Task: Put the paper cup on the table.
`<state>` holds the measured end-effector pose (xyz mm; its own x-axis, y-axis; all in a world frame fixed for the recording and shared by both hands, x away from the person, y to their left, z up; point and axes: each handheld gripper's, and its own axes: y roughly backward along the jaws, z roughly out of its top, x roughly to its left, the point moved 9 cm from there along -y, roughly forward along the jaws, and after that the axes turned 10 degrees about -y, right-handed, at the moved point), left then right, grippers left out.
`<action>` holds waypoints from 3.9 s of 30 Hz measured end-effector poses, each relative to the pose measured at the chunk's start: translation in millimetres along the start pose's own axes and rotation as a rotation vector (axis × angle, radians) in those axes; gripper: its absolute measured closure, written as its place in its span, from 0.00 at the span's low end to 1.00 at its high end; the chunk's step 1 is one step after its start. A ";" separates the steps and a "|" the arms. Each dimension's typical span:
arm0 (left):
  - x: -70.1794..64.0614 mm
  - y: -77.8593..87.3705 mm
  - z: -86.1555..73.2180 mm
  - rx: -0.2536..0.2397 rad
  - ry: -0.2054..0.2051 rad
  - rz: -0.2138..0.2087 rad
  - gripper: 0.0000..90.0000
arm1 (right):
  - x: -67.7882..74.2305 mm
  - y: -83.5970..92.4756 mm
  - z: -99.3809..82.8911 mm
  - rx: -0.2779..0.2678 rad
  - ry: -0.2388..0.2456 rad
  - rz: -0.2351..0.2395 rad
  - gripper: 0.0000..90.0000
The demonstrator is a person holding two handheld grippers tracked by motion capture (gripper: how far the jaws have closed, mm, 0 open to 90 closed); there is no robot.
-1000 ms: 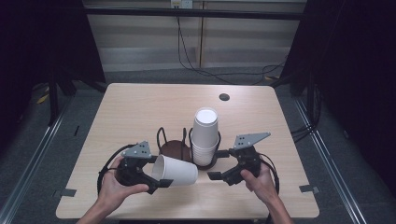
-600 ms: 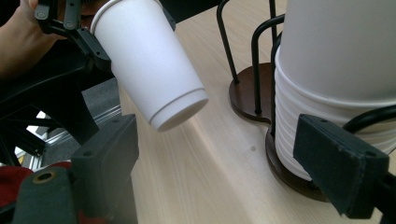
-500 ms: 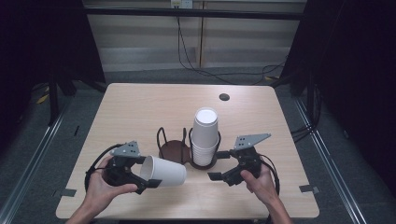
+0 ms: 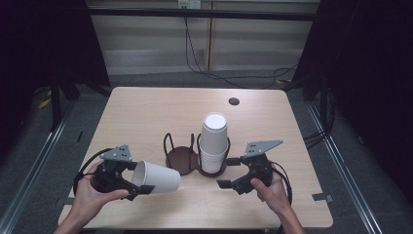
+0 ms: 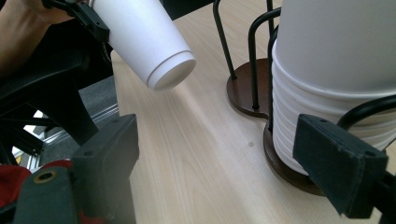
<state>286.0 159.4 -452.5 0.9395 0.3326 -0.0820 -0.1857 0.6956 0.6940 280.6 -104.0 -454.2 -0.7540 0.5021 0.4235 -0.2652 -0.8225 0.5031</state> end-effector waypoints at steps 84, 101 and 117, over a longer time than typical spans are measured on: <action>129.6 -30.2 6.4 0.585 -0.021 0.175 0.11 | -2.8 -4.4 -6.3 0.031 -0.005 -0.002 0.16; 133.5 -46.7 4.8 0.603 -0.020 0.187 0.07 | -3.8 -5.9 -8.8 0.046 -0.008 -0.001 0.16; 126.6 -52.8 -2.0 0.553 -0.060 0.115 0.08 | -3.6 -5.2 -9.0 0.041 -0.006 -0.002 0.16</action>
<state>414.2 166.1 -501.0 0.9398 0.3388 0.0456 -0.1244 0.2147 0.9687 279.3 -103.9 -465.1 -0.7495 0.5058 0.4271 -0.2418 -0.8098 0.5346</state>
